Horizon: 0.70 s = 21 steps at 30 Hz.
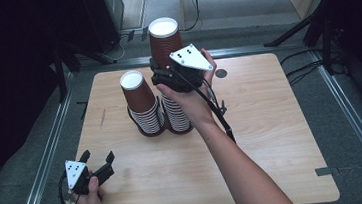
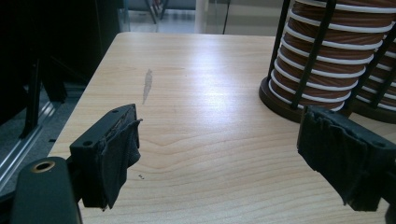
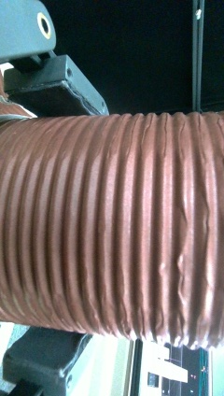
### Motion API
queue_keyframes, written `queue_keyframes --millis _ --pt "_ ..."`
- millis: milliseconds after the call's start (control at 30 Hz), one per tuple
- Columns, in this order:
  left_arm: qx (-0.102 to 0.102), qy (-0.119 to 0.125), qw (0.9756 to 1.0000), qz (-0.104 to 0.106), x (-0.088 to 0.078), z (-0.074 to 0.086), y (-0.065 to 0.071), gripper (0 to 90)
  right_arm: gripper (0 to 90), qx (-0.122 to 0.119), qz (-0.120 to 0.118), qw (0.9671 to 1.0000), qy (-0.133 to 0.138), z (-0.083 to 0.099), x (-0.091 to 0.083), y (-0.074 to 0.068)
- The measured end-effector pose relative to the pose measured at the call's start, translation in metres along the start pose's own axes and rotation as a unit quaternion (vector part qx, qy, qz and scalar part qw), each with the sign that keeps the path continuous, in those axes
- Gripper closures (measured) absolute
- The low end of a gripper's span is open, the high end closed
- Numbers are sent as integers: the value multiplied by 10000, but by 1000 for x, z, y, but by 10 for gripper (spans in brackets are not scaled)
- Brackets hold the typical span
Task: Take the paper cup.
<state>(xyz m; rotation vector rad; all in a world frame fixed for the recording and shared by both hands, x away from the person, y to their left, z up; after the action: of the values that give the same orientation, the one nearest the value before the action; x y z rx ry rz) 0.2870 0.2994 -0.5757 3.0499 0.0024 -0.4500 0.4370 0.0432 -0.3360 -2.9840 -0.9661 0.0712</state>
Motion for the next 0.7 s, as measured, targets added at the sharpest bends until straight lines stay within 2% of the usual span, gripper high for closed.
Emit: queue_keyframes --millis 100,200,267,433,533,633,700 --pt "10 6 10000 -2 0 0 0 130 111 -9 9 10000 72 -3 -1 0" --pt "-5 12 10000 -5 0 0 0 130 121 -52 -4 9996 284 -15 -4 -2" --pt "-9 13 10000 -4 0 0 0 131 121 -61 -9 9995 303 -19 -4 -3" --pt "-8 14 10000 0 0 0 -1 130 122 -228 -5 9988 442 -32 -5 -7" --pt "-8 8 10000 6 -1 0 -1 130 128 -292 -5 9975 643 -39 -7 -9" --pt "-14 14 10000 10 -1 0 -1 130 133 -467 92 9947 914 -47 -10 -10" --pt "-14 13 10000 14 -1 -1 -2 131 133 -479 81 9942 962 -48 -11 -10"
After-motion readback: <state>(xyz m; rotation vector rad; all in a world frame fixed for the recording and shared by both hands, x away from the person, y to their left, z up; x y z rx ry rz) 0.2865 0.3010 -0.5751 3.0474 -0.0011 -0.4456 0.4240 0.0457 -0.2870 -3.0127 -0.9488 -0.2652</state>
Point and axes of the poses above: each handheld gripper's, and its own axes: x roughly forward along the jaws, z roughly out of its underside, y roughly to its right, the point moved 9 cm from there along x, roughly forward along the jaws, and after that the axes turned 6 degrees about -z, right-handed, at the moved point
